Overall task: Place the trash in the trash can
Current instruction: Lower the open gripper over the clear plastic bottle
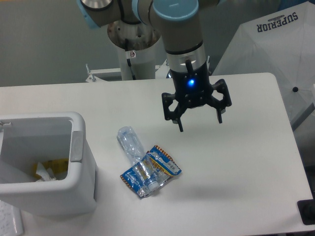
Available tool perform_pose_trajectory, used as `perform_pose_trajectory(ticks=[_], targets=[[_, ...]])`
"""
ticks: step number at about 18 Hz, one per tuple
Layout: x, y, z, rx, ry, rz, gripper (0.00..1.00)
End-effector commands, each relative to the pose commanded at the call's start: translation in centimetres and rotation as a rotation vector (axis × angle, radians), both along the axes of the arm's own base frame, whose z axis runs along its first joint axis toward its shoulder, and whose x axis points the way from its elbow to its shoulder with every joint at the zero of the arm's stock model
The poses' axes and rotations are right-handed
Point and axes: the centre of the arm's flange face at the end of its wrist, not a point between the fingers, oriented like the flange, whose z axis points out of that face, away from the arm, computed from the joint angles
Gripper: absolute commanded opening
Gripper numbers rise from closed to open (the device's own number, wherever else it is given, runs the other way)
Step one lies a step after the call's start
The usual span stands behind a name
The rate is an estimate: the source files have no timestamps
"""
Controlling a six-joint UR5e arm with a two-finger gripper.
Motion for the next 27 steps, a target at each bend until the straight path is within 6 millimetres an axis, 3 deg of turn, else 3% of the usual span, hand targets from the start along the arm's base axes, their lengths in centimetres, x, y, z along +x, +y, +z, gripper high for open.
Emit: perform_pose_trajectory(ticks=[4,7,13,16,22,27], targets=[[-0.3,0.1,0.3,0.009,0.002,0.012,1.0],[0.2,0.1,-1.4,-0.012,-0.025,0.003,1.0],[0.2,0.8,-6.8,-0.047,-0.111,0.04,1.0],[4.0,3.5,-10.3,-0.048,-0.141,-0.013,1.0],[6.0,7.5,-17.7,-0.061,-0.293,-0.004,1.0],[5.2,9.0,-22.6,-0.028,-0.368,0.104,1.0]])
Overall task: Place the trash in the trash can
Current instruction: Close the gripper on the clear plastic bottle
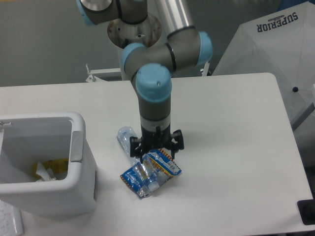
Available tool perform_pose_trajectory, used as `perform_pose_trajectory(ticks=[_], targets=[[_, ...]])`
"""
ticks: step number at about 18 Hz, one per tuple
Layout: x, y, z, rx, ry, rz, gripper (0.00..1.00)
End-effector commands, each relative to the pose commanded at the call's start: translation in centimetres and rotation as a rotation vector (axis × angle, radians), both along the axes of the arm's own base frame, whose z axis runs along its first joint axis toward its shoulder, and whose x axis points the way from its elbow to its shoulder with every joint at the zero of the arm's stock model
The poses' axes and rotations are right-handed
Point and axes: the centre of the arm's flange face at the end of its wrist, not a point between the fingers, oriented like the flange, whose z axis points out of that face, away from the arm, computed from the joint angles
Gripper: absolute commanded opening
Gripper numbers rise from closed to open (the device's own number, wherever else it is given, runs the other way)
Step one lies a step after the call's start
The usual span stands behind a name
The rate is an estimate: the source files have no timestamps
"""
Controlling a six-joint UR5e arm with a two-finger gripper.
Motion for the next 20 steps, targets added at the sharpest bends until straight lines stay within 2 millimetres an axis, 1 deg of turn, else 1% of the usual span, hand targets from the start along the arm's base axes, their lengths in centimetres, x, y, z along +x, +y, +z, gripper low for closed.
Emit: perform_pose_trajectory(ticks=[2,4,7,8,11,12,15,20], targets=[[-0.3,0.3,-1.4,-0.015,-0.015,0.034,1.0],[0.0,0.0,-2.3,-0.028,-0.028,0.034,1.0],[0.1,0.3,-3.4,-0.041,-0.042,0.036,1.0],[0.6,0.6,-4.0,-0.048,-0.049,0.034,1.0],[0.6,1.1,-4.0,-0.042,-0.048,0.043,1.0],[0.5,1.2,-4.4,-0.047,-0.052,0.043,1.0],[0.5,1.2,-5.1,-0.059,-0.057,0.042,1.0],[0.5,1.0,-5.6,-0.07,-0.056,0.041,1.0]])
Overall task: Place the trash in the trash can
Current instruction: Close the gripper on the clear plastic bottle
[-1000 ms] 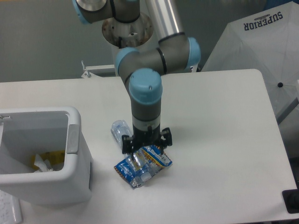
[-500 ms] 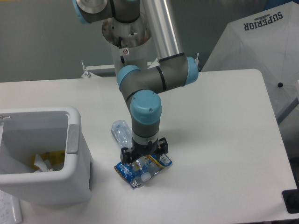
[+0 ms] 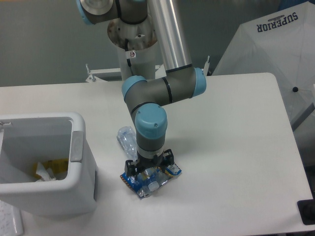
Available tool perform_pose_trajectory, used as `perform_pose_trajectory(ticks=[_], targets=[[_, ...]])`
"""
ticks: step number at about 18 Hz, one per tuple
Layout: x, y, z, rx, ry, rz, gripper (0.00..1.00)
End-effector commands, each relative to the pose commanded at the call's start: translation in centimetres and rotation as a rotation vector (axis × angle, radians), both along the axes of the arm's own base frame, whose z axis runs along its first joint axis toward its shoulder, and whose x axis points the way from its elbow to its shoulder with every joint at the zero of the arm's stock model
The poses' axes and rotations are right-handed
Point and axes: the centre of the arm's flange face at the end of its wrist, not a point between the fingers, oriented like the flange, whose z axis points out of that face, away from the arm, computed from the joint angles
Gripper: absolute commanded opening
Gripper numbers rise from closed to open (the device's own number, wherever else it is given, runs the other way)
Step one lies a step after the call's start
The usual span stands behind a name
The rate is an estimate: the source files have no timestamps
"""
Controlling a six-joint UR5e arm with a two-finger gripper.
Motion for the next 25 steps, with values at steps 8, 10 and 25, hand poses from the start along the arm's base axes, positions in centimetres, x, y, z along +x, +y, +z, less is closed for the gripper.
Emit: perform_pose_trajectory(ticks=[8,10,25], targets=[[-0.17,0.18,0.32,0.005,0.006,-0.002,0.82],[-0.11,0.23,0.22,0.003,0.006,-0.004,0.82],[-0.21,0.21,0.48,0.007,0.01,-0.015,0.74]])
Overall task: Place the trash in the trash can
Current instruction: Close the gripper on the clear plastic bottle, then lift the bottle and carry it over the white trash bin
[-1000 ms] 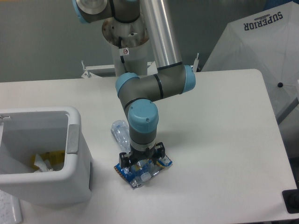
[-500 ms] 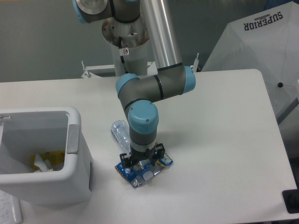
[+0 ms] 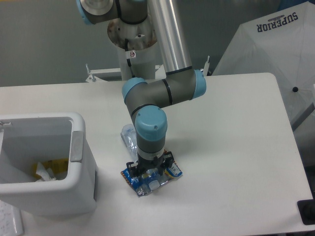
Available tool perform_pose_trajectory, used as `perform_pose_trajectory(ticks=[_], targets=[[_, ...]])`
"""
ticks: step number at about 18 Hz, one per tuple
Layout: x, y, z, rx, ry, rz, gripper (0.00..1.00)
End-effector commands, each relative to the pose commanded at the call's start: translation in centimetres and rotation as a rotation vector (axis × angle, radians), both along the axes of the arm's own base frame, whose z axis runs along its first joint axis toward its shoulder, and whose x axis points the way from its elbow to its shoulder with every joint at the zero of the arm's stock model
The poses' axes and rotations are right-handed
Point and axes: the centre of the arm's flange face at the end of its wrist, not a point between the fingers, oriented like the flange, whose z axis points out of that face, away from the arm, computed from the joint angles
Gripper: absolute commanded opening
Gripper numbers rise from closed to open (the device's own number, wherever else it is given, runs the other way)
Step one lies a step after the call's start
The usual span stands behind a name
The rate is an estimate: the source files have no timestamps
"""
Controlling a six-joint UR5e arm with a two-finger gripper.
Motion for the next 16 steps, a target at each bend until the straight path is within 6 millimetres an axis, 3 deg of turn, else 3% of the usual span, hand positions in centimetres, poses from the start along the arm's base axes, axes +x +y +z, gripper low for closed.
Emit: perform_pose_trajectory(ticks=[16], targets=[[-0.1,0.1,2.4,0.028,0.034,-0.035,0.67]])
